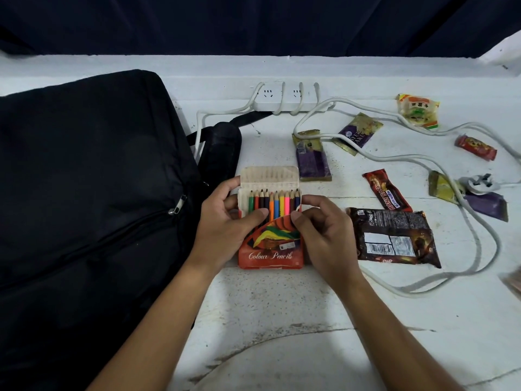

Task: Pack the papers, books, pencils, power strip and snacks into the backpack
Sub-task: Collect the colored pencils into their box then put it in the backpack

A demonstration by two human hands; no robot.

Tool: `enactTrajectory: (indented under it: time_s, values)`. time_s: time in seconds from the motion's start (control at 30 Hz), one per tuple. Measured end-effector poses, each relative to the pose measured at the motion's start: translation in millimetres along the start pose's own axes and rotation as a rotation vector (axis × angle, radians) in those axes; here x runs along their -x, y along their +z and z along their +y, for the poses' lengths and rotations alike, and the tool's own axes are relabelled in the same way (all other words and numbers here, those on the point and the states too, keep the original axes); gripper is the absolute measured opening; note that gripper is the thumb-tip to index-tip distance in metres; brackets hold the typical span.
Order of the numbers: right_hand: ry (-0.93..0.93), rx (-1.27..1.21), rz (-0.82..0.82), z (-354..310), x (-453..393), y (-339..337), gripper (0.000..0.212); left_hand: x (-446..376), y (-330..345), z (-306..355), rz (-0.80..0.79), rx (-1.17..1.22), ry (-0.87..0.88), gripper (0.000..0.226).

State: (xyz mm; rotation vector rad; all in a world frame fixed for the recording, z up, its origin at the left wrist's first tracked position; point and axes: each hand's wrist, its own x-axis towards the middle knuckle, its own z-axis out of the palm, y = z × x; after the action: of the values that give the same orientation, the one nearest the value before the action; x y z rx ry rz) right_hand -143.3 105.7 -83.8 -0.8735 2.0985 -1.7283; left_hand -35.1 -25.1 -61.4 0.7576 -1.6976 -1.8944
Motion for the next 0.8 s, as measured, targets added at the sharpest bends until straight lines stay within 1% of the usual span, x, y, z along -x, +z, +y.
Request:
enactTrajectory:
  time_s: [0.17,0.33,0.6,0.8]
  values:
    - [-0.007,0.015,-0.007,-0.7,0.1,0.2,0.017,0.0,0.6,0.2,0.004,0.008,-0.009,0.055]
    - [-0.021,0.026,-0.008,-1.7,0.3,0.3,0.014,0.4,3.2,0.9,0.028,-0.001,0.008,0.053]
    - [-0.039,0.037,-0.002,-3.3,0.7,1.4,0.014,0.4,4.4,-0.2,0.043,-0.022,0.013,0.053]
    - [-0.066,0.036,-0.005,-1.5,1.1,2.1,0.015,1.0,6.7,-1.7,0.08,-0.092,0.082,0.054]
